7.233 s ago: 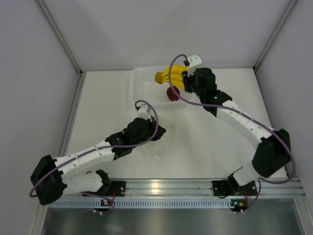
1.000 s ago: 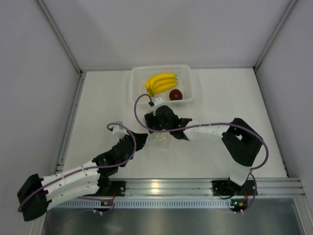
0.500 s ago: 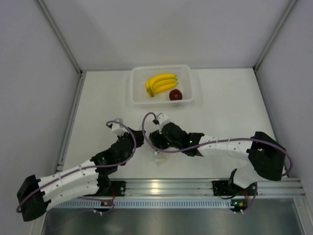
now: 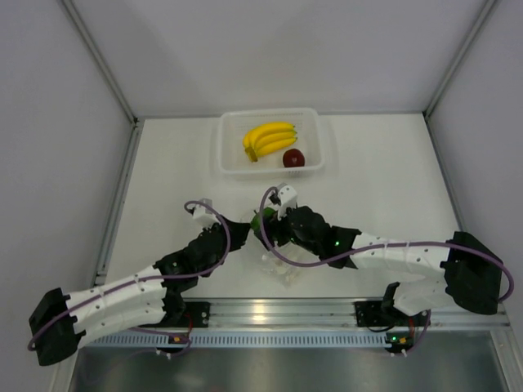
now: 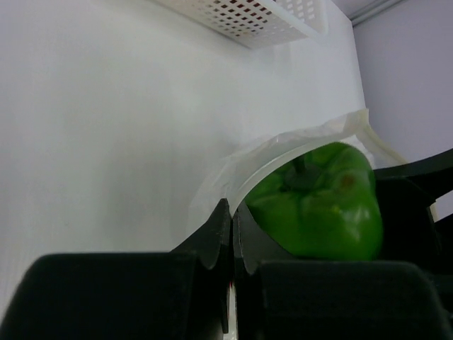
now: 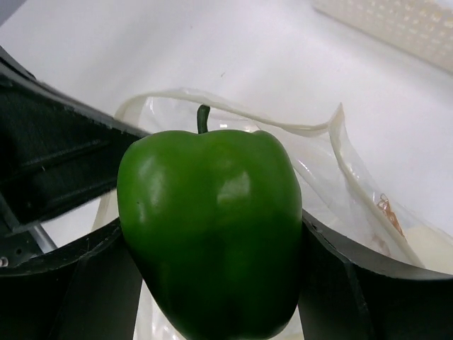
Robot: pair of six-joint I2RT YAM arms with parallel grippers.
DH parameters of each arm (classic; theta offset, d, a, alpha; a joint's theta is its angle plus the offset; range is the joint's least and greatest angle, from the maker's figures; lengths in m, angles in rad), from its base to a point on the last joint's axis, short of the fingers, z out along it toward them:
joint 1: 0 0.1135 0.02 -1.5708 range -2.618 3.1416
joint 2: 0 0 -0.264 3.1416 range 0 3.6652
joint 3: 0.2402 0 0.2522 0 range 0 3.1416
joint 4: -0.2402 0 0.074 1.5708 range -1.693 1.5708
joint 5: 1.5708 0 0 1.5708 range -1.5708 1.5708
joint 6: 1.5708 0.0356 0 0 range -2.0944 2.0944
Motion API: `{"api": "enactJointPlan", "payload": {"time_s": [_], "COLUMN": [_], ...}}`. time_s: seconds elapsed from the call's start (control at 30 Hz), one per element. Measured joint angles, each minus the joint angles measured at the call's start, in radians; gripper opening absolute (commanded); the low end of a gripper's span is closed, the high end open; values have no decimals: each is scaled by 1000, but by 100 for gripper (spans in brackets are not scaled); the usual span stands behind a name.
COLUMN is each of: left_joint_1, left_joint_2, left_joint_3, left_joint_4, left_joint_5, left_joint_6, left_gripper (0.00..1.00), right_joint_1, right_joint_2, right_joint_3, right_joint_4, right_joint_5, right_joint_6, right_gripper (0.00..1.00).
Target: Open the zip-top bag and remove the fake food
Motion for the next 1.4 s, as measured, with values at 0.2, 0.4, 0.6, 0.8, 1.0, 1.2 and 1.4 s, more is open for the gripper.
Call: {"api": "enactJointPlan", "payload": {"time_s": [0.2,0.4,0.6,0.8,1.0,1.2,1.4], "left_joint_1": [-19,-21,-23,-23,-23,-23,-23], "left_joint_2": [-1,-56,-167,-290,-368,-384,-399], "left_joint_3": [-2,-12,-12,-12,-12,-11,2], "left_joint_4": [0,-4,-82,-198,-296,-385,-434], "left_joint_5": [22,-23,-112,-197,-255,-311,-335], "left_joint_6": [-3,2,5,10,13,28,48], "left_gripper": [0,0,0,0,0,0,0], "right_joint_1": [0,-3,-44,-54,-62,-119,-360], "right_joint_2": [-9,-47,-60,-101,-175,-235,-90], "right_joint_3": [-45,-50,72,54,93,217,380], "right_joint_4": [190,314,289,267,120,-49,-142], "right_joint_5": [-40,-204,-365,-490,-523,-339,-174], "right_joint_6": [-20,21,105,140,107,9,-34], "right_gripper": [41,42,42,40,34,37,37]}}
